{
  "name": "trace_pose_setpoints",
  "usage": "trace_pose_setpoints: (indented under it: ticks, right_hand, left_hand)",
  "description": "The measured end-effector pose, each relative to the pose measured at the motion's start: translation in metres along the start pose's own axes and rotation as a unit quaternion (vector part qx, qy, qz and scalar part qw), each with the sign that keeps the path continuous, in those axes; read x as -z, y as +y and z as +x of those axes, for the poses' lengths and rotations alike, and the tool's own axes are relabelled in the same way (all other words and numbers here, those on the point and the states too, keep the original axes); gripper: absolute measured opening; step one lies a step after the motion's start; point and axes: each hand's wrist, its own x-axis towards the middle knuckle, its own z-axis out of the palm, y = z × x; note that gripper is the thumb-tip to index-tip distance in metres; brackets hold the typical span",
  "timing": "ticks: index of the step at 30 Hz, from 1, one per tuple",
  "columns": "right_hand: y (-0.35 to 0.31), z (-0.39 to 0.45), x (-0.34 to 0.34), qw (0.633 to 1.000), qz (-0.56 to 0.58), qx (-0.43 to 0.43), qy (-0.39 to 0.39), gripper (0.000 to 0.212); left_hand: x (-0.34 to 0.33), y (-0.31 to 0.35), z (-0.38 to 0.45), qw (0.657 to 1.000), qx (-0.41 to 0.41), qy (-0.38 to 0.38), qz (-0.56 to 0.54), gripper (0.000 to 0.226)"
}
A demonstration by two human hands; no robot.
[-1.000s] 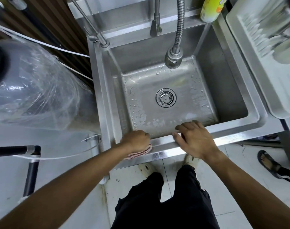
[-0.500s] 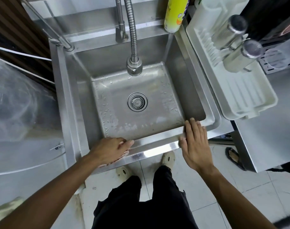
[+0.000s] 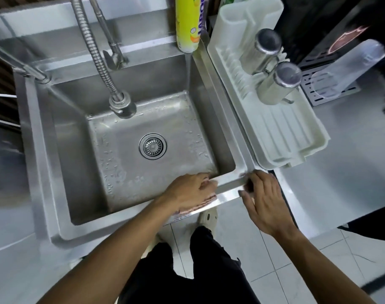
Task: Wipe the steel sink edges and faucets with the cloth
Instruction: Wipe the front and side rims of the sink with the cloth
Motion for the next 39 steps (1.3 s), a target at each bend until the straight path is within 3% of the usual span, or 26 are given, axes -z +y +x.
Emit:
trace_pose_setpoints:
  ticks: [3,5,9,11,13,16,18,20,23,25,29,33,39]
  right_hand:
    - [0.011,-0.003,0.002,0.999,0.039,-0.010,-0.009,0.052]
    - [0.018,-0.008,0.000,0.998,0.052,-0.003,-0.017,0.054]
    - [0.022,-0.019,-0.007,0.999,0.019,0.032,-0.032,0.063]
    - [0.023,-0.020,-0.010,0.998,-0.007,0.045,-0.041,0.065]
    - [0.024,-0.020,-0.012,0.996,-0.039,0.054,-0.053,0.068]
    - [0.025,-0.021,-0.013,0.992,-0.080,0.073,-0.058,0.072]
    - [0.031,-0.019,-0.014,0.989,-0.103,0.090,-0.063,0.073]
    - [0.038,-0.017,-0.014,0.984,-0.124,0.106,-0.072,0.072]
    - [0.043,-0.015,-0.010,0.979,-0.135,0.131,-0.081,0.069]
    - [0.042,-0.012,-0.007,0.979,-0.125,0.139,-0.086,0.068]
    - [0.032,0.005,-0.002,0.980,-0.091,0.145,-0.097,0.073]
    - [0.020,0.033,-0.006,0.983,-0.061,0.146,-0.090,0.069]
    - [-0.002,0.062,-0.022,0.994,-0.046,0.068,-0.071,0.066]
  left_hand:
    - [0.001,0.014,0.013,1.000,0.019,-0.022,0.011,0.060]
    - [-0.006,0.051,0.028,0.999,0.040,0.023,0.013,0.056]
    - [-0.014,0.118,0.049,0.979,0.159,0.124,-0.039,0.056]
    - [-0.010,0.130,0.066,0.946,0.231,0.156,-0.163,0.056]
    - [-0.003,0.133,0.091,0.882,0.275,0.204,-0.324,0.056]
    - [0.020,0.125,0.125,0.818,0.214,0.309,-0.437,0.060]
    - [0.038,0.113,0.146,0.811,0.156,0.354,-0.440,0.067]
    - [0.038,0.098,0.159,0.830,0.106,0.374,-0.400,0.073]
    - [-0.001,0.089,0.153,0.882,0.041,0.350,-0.314,0.080]
    - [-0.015,0.088,0.144,0.891,0.016,0.329,-0.312,0.077]
    - [0.033,0.095,0.153,0.831,0.060,0.337,-0.440,0.076]
    - [0.075,0.079,0.182,0.803,0.123,0.324,-0.484,0.074]
    - [0.048,0.085,0.165,0.785,0.160,0.257,-0.541,0.071]
